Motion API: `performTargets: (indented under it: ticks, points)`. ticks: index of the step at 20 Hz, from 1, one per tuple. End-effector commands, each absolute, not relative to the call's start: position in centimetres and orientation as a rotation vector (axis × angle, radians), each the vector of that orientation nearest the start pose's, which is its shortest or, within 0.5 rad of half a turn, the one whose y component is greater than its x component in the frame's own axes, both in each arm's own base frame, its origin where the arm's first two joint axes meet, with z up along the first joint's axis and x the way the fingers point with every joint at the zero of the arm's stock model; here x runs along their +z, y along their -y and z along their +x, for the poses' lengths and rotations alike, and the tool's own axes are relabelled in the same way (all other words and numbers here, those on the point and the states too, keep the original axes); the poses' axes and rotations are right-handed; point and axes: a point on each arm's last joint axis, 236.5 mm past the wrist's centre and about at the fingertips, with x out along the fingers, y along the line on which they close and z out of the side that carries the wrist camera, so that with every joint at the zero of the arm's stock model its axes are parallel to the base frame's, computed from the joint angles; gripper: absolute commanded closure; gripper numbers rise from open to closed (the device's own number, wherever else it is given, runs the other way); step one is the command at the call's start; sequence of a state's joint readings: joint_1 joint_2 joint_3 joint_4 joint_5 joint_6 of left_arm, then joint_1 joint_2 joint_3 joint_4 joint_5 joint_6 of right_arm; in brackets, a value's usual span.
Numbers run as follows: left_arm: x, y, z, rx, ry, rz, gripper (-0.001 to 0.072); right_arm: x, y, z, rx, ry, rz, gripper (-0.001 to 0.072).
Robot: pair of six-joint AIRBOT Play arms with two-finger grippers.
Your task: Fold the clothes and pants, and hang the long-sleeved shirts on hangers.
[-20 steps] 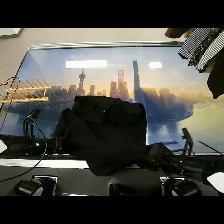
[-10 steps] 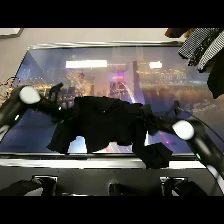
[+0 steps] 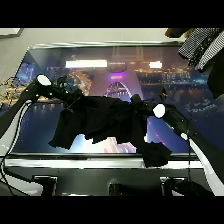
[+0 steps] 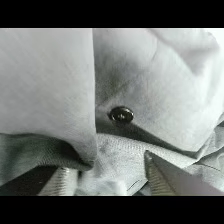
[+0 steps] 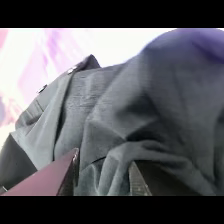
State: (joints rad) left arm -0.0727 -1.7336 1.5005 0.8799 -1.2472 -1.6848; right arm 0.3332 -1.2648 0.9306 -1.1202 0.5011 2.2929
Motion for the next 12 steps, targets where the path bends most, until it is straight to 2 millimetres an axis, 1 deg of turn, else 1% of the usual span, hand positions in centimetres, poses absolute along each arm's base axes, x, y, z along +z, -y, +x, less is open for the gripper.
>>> performTargets:
  ticks: [1, 2, 3, 4, 5, 6, 7, 8, 9, 10, 11, 12]
  points:
    - [0.1, 13.7, 46.0, -0.327, -1.364, -0.638, 0.0112, 4.2, -18.9, 39.2, 0.131, -0.999, 0.72, 0.0335]
    - [1.3, 11.7, 45.9, -0.297, -1.326, -0.548, 0.0088, 5.0, -18.8, 36.9, 0.152, -1.052, 0.648, 0.0335]
    - [2.4, 9.7, 45.3, -0.265, -1.287, -0.445, 0.0087, 5.6, -19.2, 34.5, 0.195, -1.091, 0.555, 0.0335]
    - [3.2, 8.1, 44.3, -0.236, -1.255, -0.368, 0.0087, 5.9, -20.0, 32.5, 0.237, -1.119, 0.475, 0.0335]
    - [3.5, 7.4, 43.0, -0.219, -1.227, -0.329, 0.0087, 5.9, -21.4, 30.5, 0.284, -1.143, 0.393, 0.0335]
    - [3.5, 7.0, 41.7, -0.2, -1.198, -0.318, 0.0087, 5.3, -22.6, 28.9, 0.309, -1.168, 0.325, 0.0335]
    - [3.3, 6.8, 40.1, -0.186, -1.165, -0.325, 0.0087, 4.5, -23.4, 27.8, 0.304, -1.182, 0.253, 0.0332]
    - [3.0, 6.8, 38.5, -0.176, -1.141, -0.328, 0.0087, 3.8, -23.9, 27.2, 0.3, -1.177, 0.177, 0.0324]
    - [2.4, 7.0, 36.6, -0.172, -1.12, -0.333, 0.0088, 3.0, -24.1, 27.1, 0.281, -1.167, 0.122, 0.0324]
    - [1.6, 7.5, 34.7, -0.174, -1.11, -0.334, 0.0088, 2.2, -24.3, 27.3, 0.254, -1.167, 0.104, 0.0311]
    - [0.6, 8.0, 32.9, -0.184, -1.112, -0.326, 0.0088, 1.1, -24.5, 27.4, 0.233, -1.187, 0.108, 0.0238]
    - [-0.3, 8.6, 31.0, -0.199, -1.122, -0.318, 0.0088, 0.0, -24.6, 27.4, 0.217, -1.21, 0.099, 0.0206]
